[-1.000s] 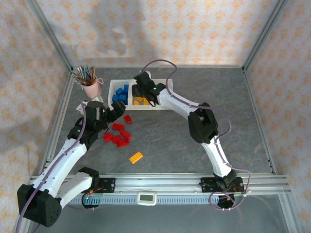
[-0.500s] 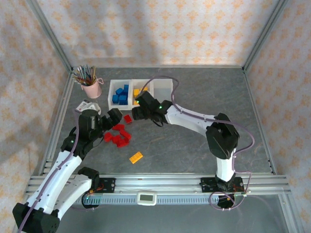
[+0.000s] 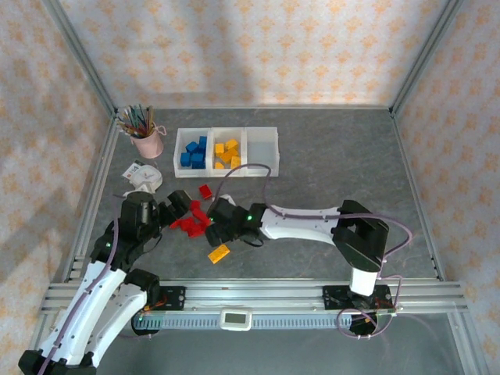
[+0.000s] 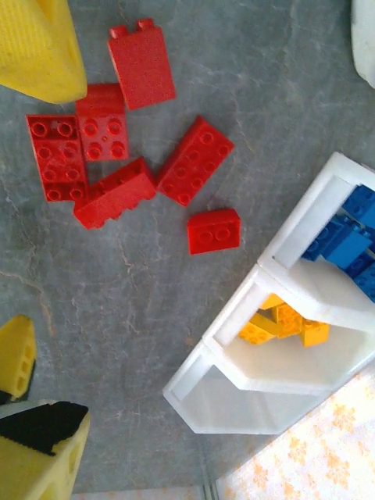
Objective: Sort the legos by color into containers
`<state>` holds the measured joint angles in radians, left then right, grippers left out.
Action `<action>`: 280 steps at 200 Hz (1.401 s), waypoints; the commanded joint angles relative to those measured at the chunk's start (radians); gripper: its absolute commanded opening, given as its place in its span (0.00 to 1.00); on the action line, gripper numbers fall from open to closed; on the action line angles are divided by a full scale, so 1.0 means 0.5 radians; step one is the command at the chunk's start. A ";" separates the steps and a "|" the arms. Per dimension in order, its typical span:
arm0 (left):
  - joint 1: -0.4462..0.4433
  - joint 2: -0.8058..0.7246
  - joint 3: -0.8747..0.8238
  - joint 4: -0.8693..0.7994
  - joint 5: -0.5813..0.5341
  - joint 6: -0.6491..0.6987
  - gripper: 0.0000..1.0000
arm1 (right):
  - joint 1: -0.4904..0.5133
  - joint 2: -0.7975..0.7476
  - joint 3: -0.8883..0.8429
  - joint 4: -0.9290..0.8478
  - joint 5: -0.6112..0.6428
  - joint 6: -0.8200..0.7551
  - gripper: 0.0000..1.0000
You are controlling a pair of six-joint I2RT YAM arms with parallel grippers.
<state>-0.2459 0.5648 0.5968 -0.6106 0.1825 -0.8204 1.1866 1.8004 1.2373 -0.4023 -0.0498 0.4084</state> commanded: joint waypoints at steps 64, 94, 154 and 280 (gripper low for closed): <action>0.019 -0.142 -0.032 -0.327 -0.127 -0.103 0.99 | 0.294 0.209 0.061 -0.014 0.222 0.180 0.98; 0.019 -0.142 -0.027 -0.328 -0.136 -0.102 0.99 | 0.308 0.277 0.090 -0.019 0.310 0.208 0.98; 0.018 -0.154 -0.022 -0.328 -0.141 -0.093 0.99 | 0.323 0.369 0.147 -0.076 0.371 0.194 0.84; 0.017 -0.134 0.008 -0.274 -0.127 -0.081 0.99 | 0.313 0.299 0.192 -0.147 0.388 0.208 0.56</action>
<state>-0.2459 0.5034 0.5694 -0.7490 0.1268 -0.8658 1.3495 1.9881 1.3079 -0.4419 0.1165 0.4988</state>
